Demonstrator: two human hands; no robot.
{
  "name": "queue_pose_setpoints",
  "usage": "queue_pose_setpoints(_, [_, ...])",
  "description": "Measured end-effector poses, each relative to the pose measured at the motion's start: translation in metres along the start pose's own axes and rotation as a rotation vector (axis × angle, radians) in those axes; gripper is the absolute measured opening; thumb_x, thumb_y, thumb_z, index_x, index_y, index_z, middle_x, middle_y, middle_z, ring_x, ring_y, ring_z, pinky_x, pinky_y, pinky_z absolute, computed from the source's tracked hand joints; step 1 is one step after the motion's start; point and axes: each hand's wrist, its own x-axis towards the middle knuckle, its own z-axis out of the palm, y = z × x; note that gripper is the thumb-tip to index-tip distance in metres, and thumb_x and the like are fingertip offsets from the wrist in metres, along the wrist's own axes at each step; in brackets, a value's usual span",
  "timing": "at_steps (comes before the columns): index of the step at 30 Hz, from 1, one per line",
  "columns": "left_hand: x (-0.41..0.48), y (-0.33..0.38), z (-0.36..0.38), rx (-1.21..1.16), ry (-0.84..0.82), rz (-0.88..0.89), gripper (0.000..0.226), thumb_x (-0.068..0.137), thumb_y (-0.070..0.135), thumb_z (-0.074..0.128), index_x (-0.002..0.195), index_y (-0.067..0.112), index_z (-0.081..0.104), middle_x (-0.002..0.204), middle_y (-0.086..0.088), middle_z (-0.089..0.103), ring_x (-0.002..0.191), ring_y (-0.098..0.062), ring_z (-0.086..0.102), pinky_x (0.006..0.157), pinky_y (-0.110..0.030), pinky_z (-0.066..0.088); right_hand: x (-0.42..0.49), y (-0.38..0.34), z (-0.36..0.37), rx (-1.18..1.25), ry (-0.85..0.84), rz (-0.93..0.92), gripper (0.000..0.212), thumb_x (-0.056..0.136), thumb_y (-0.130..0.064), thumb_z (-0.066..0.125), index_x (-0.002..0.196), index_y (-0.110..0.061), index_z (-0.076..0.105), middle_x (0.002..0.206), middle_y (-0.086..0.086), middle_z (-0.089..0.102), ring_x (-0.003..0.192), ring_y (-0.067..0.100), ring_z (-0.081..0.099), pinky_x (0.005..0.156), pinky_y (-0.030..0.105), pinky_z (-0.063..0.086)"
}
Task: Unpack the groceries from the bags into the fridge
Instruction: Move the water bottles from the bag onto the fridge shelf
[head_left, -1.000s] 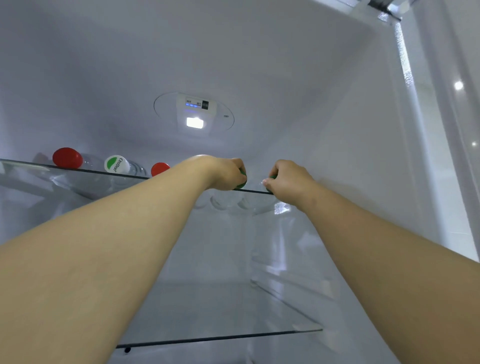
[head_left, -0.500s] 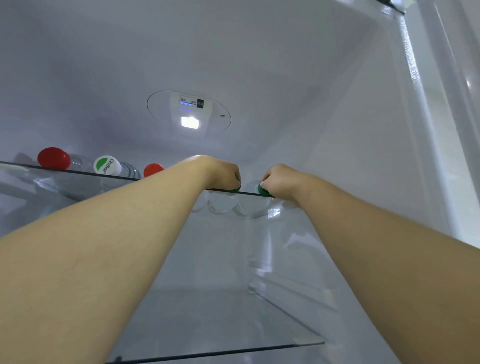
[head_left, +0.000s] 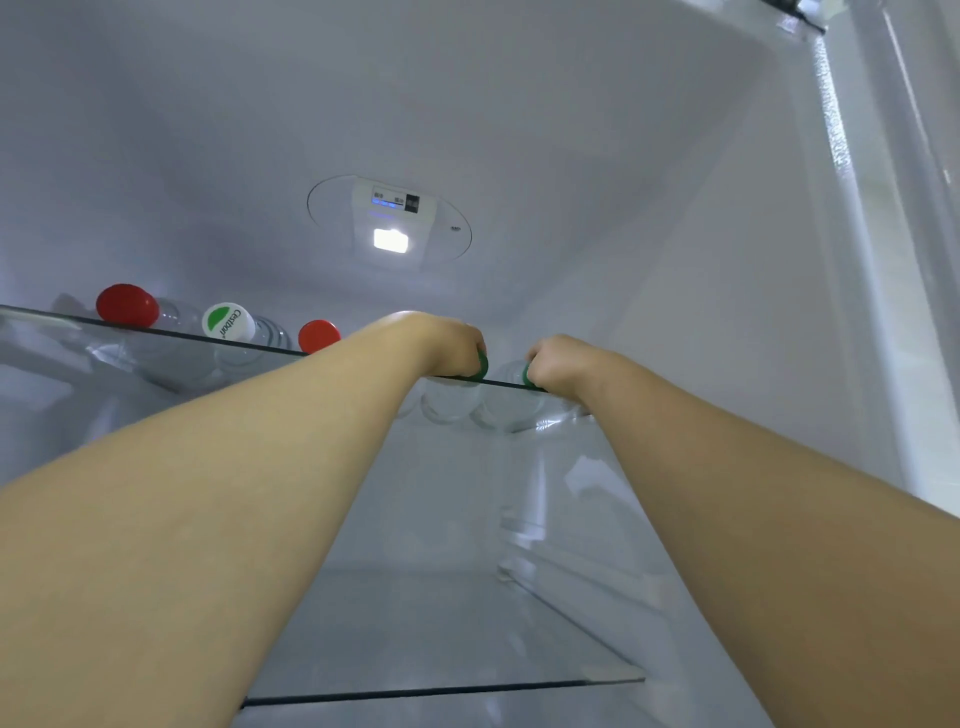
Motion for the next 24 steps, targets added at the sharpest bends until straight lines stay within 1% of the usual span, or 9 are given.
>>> queue_pose_setpoints(2, [0.003,-0.003,0.0,-0.007,0.032,-0.028,0.035,0.095,0.014,0.034,0.125,0.014,0.052,0.108,-0.002,0.048,0.093,-0.023,0.042,0.077,-0.027,0.034,0.0,0.005,0.002,0.052,0.021,-0.008,0.051,0.093,-0.009,0.036,0.143,-0.015,0.031,0.141,0.013,0.041,0.125,0.031,0.043,0.101,0.034,0.038])
queue_pose_setpoints(4, [0.003,-0.004,0.002,-0.036,0.059,-0.054,0.033,0.093,0.017,0.035,0.121,0.017,0.053,0.106,-0.002,0.048,0.094,-0.024,0.043,0.087,-0.033,0.038,-0.004,0.006,0.002,0.096,0.065,0.006,0.057,0.09,-0.015,0.036,0.146,-0.025,0.023,0.139,0.01,0.041,0.119,0.031,0.045,0.098,0.036,0.04])
queue_pose_setpoints(6, [0.001,-0.005,0.001,-0.05,0.1,-0.103,0.031,0.09,0.019,0.038,0.115,0.02,0.055,0.105,-0.003,0.051,0.097,-0.026,0.044,0.093,-0.037,0.035,-0.008,0.007,0.004,0.103,0.109,0.009,0.056,0.089,-0.019,0.037,0.143,-0.025,0.024,0.136,0.009,0.04,0.114,0.031,0.047,0.094,0.038,0.043])
queue_pose_setpoints(10, [-0.01,-0.005,0.003,-0.042,0.246,-0.185,0.02,0.085,0.019,0.042,0.101,0.018,0.055,0.098,-0.006,0.049,0.094,-0.027,0.037,0.081,-0.035,0.025,-0.019,0.007,0.005,0.073,0.156,-0.014,0.047,0.09,-0.022,0.035,0.137,-0.021,0.031,0.131,0.01,0.037,0.11,0.032,0.048,0.092,0.04,0.042])
queue_pose_setpoints(12, [-0.016,-0.006,0.004,-0.09,0.287,-0.177,0.024,0.087,0.023,0.044,0.106,0.018,0.056,0.1,-0.007,0.05,0.097,-0.027,0.038,0.08,-0.034,0.025,-0.028,0.007,0.005,0.042,0.162,-0.031,0.038,0.09,-0.026,0.035,0.127,-0.02,0.042,0.126,0.008,0.045,0.109,0.032,0.049,0.093,0.041,0.042])
queue_pose_setpoints(15, [-0.027,-0.012,0.004,-0.119,0.322,-0.11,0.031,0.088,0.035,0.047,0.112,0.019,0.055,0.109,-0.005,0.052,0.117,-0.027,0.034,0.081,-0.036,0.026,-0.041,0.004,0.008,0.088,0.199,-0.048,0.024,0.088,-0.031,0.041,0.108,-0.02,0.05,0.113,0.004,0.055,0.104,0.029,0.052,0.092,0.038,0.04])
queue_pose_setpoints(17, [-0.036,-0.015,0.004,-0.117,0.327,-0.072,0.036,0.089,0.041,0.047,0.117,0.019,0.054,0.115,-0.005,0.053,0.122,-0.027,0.032,0.083,-0.036,0.029,-0.051,0.001,0.011,0.141,0.203,-0.055,0.023,0.089,-0.033,0.043,0.108,-0.022,0.05,0.107,0.0,0.057,0.1,0.025,0.053,0.089,0.035,0.034])
queue_pose_setpoints(21, [-0.053,-0.019,0.006,-0.172,0.378,-0.072,0.033,0.089,0.037,0.047,0.112,0.016,0.059,0.112,-0.008,0.06,0.105,-0.027,0.049,0.08,-0.032,0.044,-0.073,-0.004,0.012,0.396,0.248,-0.081,0.017,0.087,-0.031,0.05,0.1,-0.023,0.058,0.094,-0.005,0.058,0.096,0.021,0.054,0.097,0.038,0.041])
queue_pose_setpoints(24, [-0.068,-0.024,0.005,-0.242,0.429,-0.086,0.026,0.088,0.028,0.048,0.106,0.015,0.062,0.111,-0.008,0.06,0.102,-0.027,0.051,0.073,-0.029,0.04,-0.089,-0.013,0.008,0.531,0.302,-0.105,0.01,0.084,-0.026,0.053,0.091,-0.023,0.059,0.083,-0.012,0.056,0.096,0.021,0.056,0.093,0.042,0.046])
